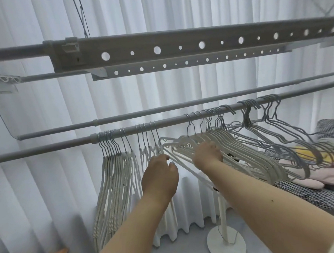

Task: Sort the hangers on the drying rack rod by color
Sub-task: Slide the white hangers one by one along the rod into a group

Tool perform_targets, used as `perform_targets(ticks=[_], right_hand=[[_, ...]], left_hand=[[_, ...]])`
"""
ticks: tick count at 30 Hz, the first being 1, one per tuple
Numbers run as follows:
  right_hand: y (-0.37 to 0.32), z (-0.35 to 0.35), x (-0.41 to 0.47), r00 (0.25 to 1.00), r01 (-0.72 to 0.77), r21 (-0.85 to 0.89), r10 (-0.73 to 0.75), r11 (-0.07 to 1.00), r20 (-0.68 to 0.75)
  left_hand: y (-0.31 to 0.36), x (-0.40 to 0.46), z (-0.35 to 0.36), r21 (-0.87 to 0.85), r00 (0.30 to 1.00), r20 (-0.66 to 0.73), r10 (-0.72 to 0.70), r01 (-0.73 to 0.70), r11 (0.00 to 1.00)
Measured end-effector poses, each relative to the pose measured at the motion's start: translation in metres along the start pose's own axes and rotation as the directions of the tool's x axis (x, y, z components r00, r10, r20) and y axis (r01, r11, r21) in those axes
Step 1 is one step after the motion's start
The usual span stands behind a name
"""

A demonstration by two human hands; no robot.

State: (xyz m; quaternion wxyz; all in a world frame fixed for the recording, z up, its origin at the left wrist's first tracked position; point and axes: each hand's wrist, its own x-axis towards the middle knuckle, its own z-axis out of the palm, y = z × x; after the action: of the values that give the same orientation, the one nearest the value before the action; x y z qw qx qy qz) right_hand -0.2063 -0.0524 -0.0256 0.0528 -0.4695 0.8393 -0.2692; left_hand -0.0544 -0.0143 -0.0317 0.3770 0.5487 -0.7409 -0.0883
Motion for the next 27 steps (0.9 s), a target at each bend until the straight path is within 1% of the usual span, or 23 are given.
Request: perform_targets(ticks=[1,3,5,7,10,13,14,15,16,17,18,19,20,21,22,24,25,27], right_hand=[[-0.001,0.002,0.0,0.999,0.027,0.024,-0.028,0.999,0.021],[-0.005,0.009,-0.002,0.989,0.121,0.088,-0.128,0.989,0.077],[-0.011,0.014,-0.005,0.959,0.217,0.168,-0.242,0.962,0.147],[-0.017,0.016,-0.012,0.921,0.294,0.248,-0.342,0.923,0.184],[-0.025,0.018,-0.021,0.889,0.297,0.418,-0.409,0.858,0.207],[-0.027,0.024,-0.023,0.856,0.338,0.442,-0.467,0.831,0.223],[-0.026,0.021,-0.024,0.859,0.344,0.44,-0.467,0.829,0.209],[-0.024,0.017,-0.025,0.877,0.344,0.432,-0.45,0.834,0.17],[-0.02,0.011,-0.027,0.907,0.343,0.4,-0.41,0.85,0.095],[-0.014,0.002,-0.027,0.935,0.339,0.349,-0.355,0.874,-0.019],[-0.007,-0.006,-0.027,0.946,0.321,0.293,-0.289,0.901,-0.148],[0.002,-0.015,-0.027,0.941,0.293,0.252,-0.231,0.922,-0.247],[0.01,-0.022,-0.025,0.941,0.246,0.221,-0.178,0.944,-0.287],[0.017,-0.028,-0.023,0.949,0.19,0.183,-0.132,0.965,-0.286],[0.023,-0.032,-0.02,0.964,0.131,0.153,-0.09,0.98,-0.248],[0.034,-0.035,-0.015,0.99,0.047,0.124,-0.03,0.991,-0.138],[0.038,-0.035,-0.014,0.994,0.047,0.09,-0.038,0.995,-0.101],[0.043,-0.039,-0.015,0.993,0.104,0.036,-0.102,0.994,-0.067]], left_hand=[[0.0,-0.001,-0.002,0.0,1.0,0.0,-0.001,0.001,1.0],[-0.001,-0.003,-0.005,-0.005,1.0,-0.006,0.007,-0.007,1.0],[-0.002,-0.005,-0.008,-0.01,1.0,-0.017,0.014,-0.015,1.0],[-0.002,-0.006,-0.01,-0.015,1.0,-0.025,0.016,-0.017,1.0],[0.0,-0.007,-0.012,-0.043,0.999,-0.034,0.017,-0.019,0.999],[0.005,-0.009,-0.011,-0.097,0.999,-0.047,0.018,-0.023,0.995],[0.007,-0.01,-0.01,-0.121,0.999,-0.046,0.015,-0.021,0.992],[0.009,-0.01,-0.008,-0.146,0.999,-0.036,0.013,-0.018,0.989],[0.01,-0.01,-0.005,-0.172,1.0,-0.019,0.013,-0.016,0.985],[0.012,-0.011,-0.001,-0.2,1.0,0.003,0.011,-0.01,0.98],[0.014,-0.01,0.002,-0.227,1.0,0.027,0.01,-0.004,0.974],[0.017,-0.011,0.005,-0.248,0.999,0.053,0.007,0.006,0.969],[0.02,-0.011,0.008,-0.262,0.997,0.079,0.005,0.017,0.965],[0.023,-0.01,0.011,-0.273,0.994,0.107,-0.004,0.033,0.962],[0.026,-0.009,0.015,-0.283,0.991,0.134,-0.011,0.049,0.958],[0.03,-0.008,0.023,-0.301,0.981,0.191,-0.032,0.09,0.95],[0.032,-0.007,0.028,-0.307,0.975,0.218,-0.044,0.111,0.945],[0.035,-0.004,0.039,-0.327,0.96,0.271,-0.068,0.159,0.932]])
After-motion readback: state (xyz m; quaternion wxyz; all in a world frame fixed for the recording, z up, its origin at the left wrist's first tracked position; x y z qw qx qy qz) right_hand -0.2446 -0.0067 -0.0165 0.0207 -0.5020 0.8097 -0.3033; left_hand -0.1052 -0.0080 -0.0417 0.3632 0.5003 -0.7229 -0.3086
